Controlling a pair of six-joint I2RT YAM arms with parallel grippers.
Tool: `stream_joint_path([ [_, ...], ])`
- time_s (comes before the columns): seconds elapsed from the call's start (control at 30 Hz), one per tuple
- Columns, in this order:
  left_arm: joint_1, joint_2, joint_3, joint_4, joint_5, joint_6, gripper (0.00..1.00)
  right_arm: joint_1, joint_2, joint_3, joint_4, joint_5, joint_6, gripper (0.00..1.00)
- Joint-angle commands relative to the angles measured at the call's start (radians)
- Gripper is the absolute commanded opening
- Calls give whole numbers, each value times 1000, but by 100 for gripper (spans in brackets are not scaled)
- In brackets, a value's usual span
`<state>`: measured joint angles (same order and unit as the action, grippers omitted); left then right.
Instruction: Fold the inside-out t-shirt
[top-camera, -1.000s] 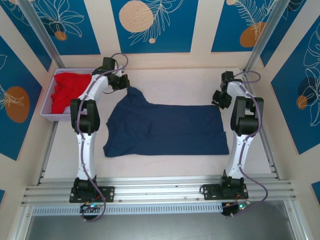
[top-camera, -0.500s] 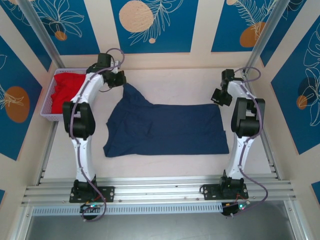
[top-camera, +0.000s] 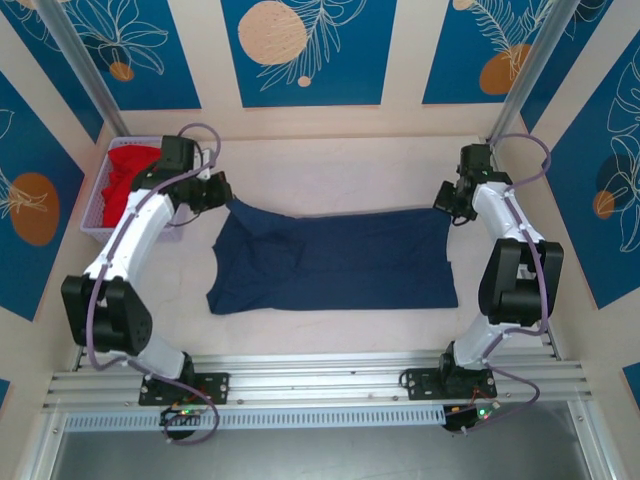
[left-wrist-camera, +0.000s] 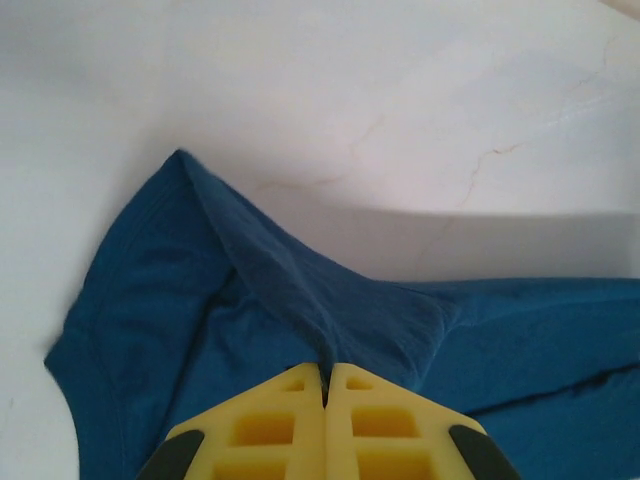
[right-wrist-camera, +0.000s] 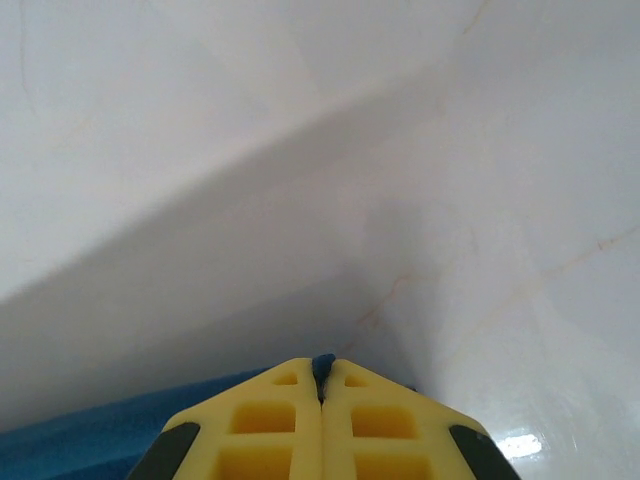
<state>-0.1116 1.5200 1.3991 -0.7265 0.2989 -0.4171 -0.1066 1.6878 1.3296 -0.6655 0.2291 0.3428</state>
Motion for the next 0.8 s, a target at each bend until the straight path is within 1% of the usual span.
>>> stream_joint_path([
  [0.0, 15, -67, -80, -53, 85, -75, 0, -6, -56, -34, -3, -18, -3, 1],
  [0.07, 15, -106, -115, -69, 110, -93, 0, -2, -72, -58, -8, -13, -3, 1],
  [0.23, 15, -164, -157, -127, 124, -92, 0, 7, -91, -104, -14, 10, 1, 1],
  [0.4, 15, -196, -187, -188, 113, -72, 0, 13, -102, -139, -34, 37, 9, 1],
  [0.57, 18, -212, -225, -220, 118, -54, 0, 18, -114, -185, -45, 79, 23, 3],
  [0.77, 25, -226, -269, -243, 117, -28, 0, 22, -128, -249, -51, 93, 55, 6],
])
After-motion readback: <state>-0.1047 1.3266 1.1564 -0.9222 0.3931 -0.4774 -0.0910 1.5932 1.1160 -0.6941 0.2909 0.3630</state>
